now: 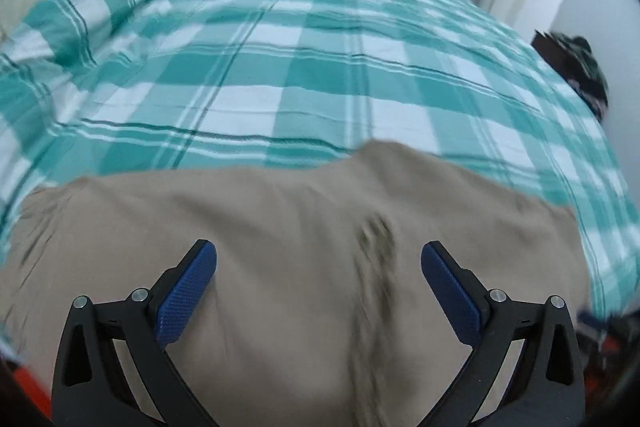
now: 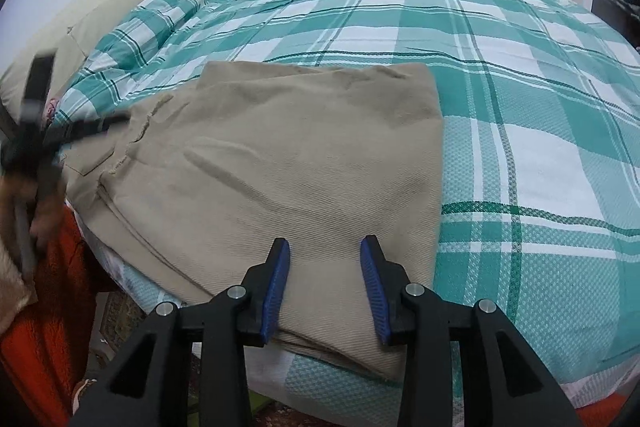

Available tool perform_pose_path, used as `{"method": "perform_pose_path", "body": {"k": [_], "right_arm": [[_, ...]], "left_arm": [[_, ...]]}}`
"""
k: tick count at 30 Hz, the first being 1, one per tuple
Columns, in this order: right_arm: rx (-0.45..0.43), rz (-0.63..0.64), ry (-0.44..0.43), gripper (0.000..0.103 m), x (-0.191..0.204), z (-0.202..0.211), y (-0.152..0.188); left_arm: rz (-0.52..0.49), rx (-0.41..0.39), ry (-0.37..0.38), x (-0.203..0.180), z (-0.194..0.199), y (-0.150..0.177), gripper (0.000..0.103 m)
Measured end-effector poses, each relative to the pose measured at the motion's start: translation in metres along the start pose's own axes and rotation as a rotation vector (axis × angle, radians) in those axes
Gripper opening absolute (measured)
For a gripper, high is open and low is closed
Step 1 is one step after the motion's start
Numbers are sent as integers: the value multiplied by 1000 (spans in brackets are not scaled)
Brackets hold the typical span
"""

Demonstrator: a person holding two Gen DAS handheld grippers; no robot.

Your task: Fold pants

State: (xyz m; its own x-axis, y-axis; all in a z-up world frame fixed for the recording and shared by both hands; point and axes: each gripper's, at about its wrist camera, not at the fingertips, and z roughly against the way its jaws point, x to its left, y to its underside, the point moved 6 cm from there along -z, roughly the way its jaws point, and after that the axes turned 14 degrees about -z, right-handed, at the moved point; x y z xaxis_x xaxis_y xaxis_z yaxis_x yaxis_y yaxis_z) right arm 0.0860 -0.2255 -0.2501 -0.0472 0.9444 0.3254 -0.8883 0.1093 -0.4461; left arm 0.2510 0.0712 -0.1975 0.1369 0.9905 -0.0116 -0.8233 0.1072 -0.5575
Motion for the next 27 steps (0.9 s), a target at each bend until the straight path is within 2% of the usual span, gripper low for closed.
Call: {"method": "perform_pose_path", "body": {"k": [1, 3, 5, 6, 7, 11, 27], "right_arm": [[0, 1, 1, 38, 0, 0, 0], [0, 2, 1, 38, 0, 0, 0], [-3, 2, -4, 38, 0, 0, 0], [-7, 3, -7, 38, 1, 1, 0], [-5, 9, 3, 38, 1, 0, 1], [-8, 18, 6, 38, 1, 0, 1], [-6, 28, -1, 39, 2, 1, 1]], "left_arm": [[32, 55, 9, 8, -23, 3, 102], [53, 115, 28, 16, -60, 14, 103], [-13, 40, -59, 6, -54, 16, 103], [-41, 24, -110, 0, -49, 18, 103], [-46, 23, -126, -2, -48, 20, 103], [-11, 24, -86, 2, -49, 22, 103], [-16, 25, -92, 2, -50, 21, 103]]}}
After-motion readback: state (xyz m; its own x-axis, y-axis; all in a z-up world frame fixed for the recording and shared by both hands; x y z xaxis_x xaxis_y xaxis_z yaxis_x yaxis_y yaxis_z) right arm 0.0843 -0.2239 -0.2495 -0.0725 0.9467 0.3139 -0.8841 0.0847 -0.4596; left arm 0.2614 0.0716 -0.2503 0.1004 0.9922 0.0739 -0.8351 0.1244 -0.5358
